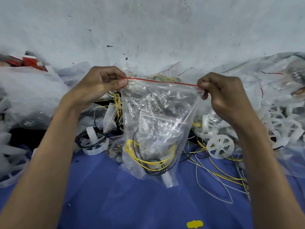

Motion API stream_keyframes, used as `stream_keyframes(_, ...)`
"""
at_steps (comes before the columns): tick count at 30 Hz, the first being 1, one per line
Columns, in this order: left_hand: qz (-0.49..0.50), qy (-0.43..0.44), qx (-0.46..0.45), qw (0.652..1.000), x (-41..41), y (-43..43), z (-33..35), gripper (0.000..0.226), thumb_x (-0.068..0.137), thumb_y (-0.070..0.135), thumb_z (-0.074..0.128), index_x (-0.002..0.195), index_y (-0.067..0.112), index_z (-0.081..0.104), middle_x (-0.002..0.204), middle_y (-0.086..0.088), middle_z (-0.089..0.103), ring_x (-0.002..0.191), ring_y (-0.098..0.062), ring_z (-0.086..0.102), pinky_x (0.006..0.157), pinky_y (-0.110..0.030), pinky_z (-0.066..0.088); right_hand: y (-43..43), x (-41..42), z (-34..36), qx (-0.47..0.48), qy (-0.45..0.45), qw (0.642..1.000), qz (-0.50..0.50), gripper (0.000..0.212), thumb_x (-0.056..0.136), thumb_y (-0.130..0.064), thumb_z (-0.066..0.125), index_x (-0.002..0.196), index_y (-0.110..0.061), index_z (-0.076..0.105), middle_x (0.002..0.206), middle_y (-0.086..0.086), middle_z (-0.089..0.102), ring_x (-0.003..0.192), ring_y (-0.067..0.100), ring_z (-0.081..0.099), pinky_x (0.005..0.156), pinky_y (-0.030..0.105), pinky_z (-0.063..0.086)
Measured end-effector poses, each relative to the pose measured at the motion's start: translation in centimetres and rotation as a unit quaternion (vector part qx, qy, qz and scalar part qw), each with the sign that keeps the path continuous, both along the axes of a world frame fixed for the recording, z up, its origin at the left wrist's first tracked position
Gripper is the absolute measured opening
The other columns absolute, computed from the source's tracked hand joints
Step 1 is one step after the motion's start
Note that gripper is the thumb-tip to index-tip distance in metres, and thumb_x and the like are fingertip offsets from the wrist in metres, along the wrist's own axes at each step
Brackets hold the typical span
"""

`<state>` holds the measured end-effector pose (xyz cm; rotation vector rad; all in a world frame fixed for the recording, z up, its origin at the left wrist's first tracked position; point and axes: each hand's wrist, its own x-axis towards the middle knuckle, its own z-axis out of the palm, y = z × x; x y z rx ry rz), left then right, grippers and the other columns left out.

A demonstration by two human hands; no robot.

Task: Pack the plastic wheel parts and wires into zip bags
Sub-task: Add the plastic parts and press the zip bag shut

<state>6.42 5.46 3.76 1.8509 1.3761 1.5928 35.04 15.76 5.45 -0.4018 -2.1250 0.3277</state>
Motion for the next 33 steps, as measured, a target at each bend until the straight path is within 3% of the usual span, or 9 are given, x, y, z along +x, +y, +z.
stream_keyframes(3, 0.003, -0.010, -0.003, 1.000, 0.1, 0.2, -0.1, 0.008, 0.077, 0.016, 0.063, 0.083, 0.019, 0.067, 0.070, 0.013, 0.069, 0.068, 0.002, 0.062, 0.068, -0.011, 0.048, -0.5, -0.9, -0.2, 0.006, 0.011, 1.000, 0.007, 0.022, 0.092, -0.012, 0.041, 0.075, -0.009, 0.056, 0.058, -0.007, 0.054, 0.053, -0.003, 0.054, 0.058, 0.012, 0.043)
stream_keyframes(7, -0.008, -0.039, -0.017, 0.999, 0.2, 0.3, -0.3, 0.010, 0.074, 0.015, 0.065, 0.077, 0.022, 0.071, 0.070, 0.010, 0.070, 0.068, -0.002, 0.064, 0.069, -0.013, 0.050, -0.3, -0.1, -0.5, -0.139, 0.036, 0.987, 0.077, 0.030, 0.088, -0.033, 0.058, 0.078, -0.006, 0.067, 0.068, 0.009, 0.067, 0.069, 0.011, 0.068, 0.071, 0.037, 0.054)
stream_keyframes(10, 0.000, -0.043, -0.023, 0.999, 0.2, 0.3, -0.4, 0.008, 0.073, 0.018, 0.066, 0.078, 0.021, 0.071, 0.070, 0.009, 0.069, 0.069, -0.003, 0.063, 0.072, -0.013, 0.051, 0.0, 0.7, -0.7, -0.200, 0.040, 0.970, 0.135, 0.010, 0.075, -0.032, 0.074, 0.078, -0.023, 0.071, 0.076, -0.004, 0.070, 0.076, 0.017, 0.069, 0.076, 0.031, 0.056)
stream_keyframes(15, 0.015, -0.018, -0.033, 0.999, 0.5, 0.2, -0.3, 0.012, 0.073, 0.019, 0.065, 0.083, 0.014, 0.067, 0.069, 0.010, 0.070, 0.069, 0.000, 0.064, 0.071, -0.011, 0.049, 0.9, 0.7, -1.0, -0.299, 0.018, 0.948, 0.104, 0.021, 0.073, -0.030, 0.068, 0.085, -0.014, 0.067, 0.068, -0.006, 0.068, 0.065, 0.008, 0.065, 0.064, 0.019, 0.054)
stream_keyframes(19, 0.029, -0.007, -0.035, 0.999, 0.4, 0.1, -0.2, 0.013, 0.072, 0.022, 0.067, 0.083, 0.016, 0.068, 0.070, 0.009, 0.071, 0.069, -0.001, 0.065, 0.069, -0.010, 0.049, 0.9, 0.6, -1.2, -0.302, -0.021, 0.950, 0.074, 0.020, 0.072, -0.034, 0.066, 0.067, -0.014, 0.065, 0.060, -0.006, 0.064, 0.057, 0.006, 0.060, 0.063, 0.018, 0.054)
stream_keyframes(24, 0.054, 0.031, -0.047, 0.997, 0.1, -0.1, 0.0, 0.011, 0.071, 0.030, 0.067, 0.079, 0.023, 0.070, 0.070, 0.009, 0.071, 0.070, -0.001, 0.066, 0.070, -0.010, 0.049, 0.8, 0.6, -1.1, -0.271, -0.038, 0.958, 0.080, 0.016, 0.078, -0.026, 0.065, 0.068, -0.013, 0.064, 0.059, -0.008, 0.063, 0.059, 0.005, 0.060, 0.065, 0.017, 0.053)
stream_keyframes(27, 0.067, 0.053, -0.047, 0.995, 0.3, 0.1, 0.1, 0.007, 0.072, 0.032, 0.066, 0.075, 0.028, 0.070, 0.070, 0.009, 0.071, 0.070, 0.000, 0.065, 0.071, -0.010, 0.050, 0.8, 0.6, -1.0, -0.191, -0.040, 0.980, 0.048, 0.016, 0.086, -0.015, 0.064, 0.070, -0.014, 0.063, 0.060, -0.010, 0.061, 0.059, 0.001, 0.057, 0.064, 0.013, 0.046)
stream_keyframes(30, 0.075, 0.069, -0.045, 0.994, 0.5, 0.1, 0.4, 0.006, 0.073, 0.035, 0.066, 0.072, 0.034, 0.072, 0.072, 0.009, 0.071, 0.071, -0.002, 0.065, 0.075, -0.015, 0.052, 0.7, 0.7, -0.8, -0.157, -0.021, 0.987, 0.025, 0.014, 0.086, -0.020, 0.065, 0.072, -0.017, 0.065, 0.060, -0.012, 0.062, 0.059, -0.003, 0.055, 0.062, 0.011, 0.044)
stream_keyframes(33, 0.064, 0.080, -0.052, 0.993, 0.7, -0.3, 0.6, 0.012, 0.069, 0.044, 0.068, 0.076, 0.035, 0.073, 0.076, 0.009, 0.072, 0.075, -0.002, 0.065, 0.079, -0.022, 0.051, 0.4, 0.5, -0.9, -0.167, -0.050, 0.985, 0.013, 0.018, 0.083, -0.027, 0.068, 0.072, -0.013, 0.068, 0.066, -0.002, 0.068, 0.061, 0.003, 0.059, 0.066, 0.021, 0.047)
